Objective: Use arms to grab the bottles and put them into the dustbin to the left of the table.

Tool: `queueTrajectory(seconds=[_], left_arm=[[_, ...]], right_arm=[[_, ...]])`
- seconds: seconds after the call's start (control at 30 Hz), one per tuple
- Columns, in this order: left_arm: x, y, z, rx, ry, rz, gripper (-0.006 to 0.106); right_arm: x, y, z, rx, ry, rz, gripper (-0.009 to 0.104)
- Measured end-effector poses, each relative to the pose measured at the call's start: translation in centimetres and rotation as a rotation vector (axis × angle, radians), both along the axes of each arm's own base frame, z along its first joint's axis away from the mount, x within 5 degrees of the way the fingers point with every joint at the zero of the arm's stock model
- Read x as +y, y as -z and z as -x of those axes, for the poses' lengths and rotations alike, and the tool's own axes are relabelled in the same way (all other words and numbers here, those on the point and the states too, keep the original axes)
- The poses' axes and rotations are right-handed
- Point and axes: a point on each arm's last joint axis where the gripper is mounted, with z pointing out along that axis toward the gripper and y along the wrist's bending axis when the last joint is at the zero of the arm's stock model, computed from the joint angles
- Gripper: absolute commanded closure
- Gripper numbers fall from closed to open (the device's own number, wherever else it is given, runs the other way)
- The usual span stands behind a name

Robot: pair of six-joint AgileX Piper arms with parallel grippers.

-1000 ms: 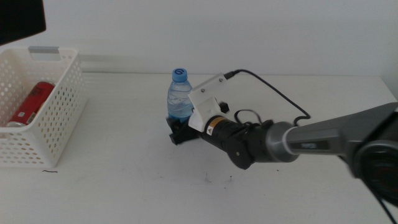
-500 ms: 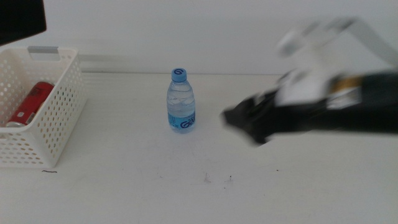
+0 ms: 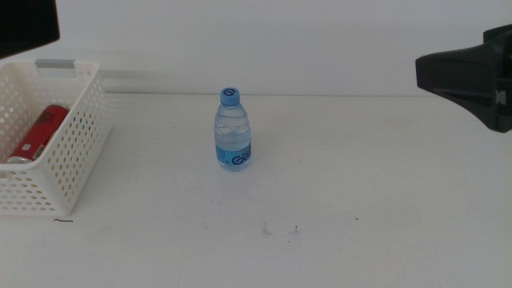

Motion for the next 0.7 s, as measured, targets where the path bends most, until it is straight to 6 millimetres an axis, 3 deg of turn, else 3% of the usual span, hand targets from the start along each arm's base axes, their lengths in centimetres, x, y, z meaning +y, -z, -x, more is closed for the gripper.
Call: queueTrajectory(seconds=[0.23,0.53,0.7], left_arm=[[0.0,-0.4,-0.1,-0.034,-0.006,0.023,0.007],[0.3,-2.7,-0.8,-0.271,-0.069,0.133,0.007],[0.4,-3.0,-1.7,-0.392,-0.115,0.137,0.007]], right_arm=[[-0.1,-0.1,0.1,-0.005,0.004,-0.001,0.009],[-0.1,-0.1,0.1,-0.003,0.005,-0.004,0.009],[-0.1,-0.1,0.1,-0.003,0.005,-0.004,0.009]])
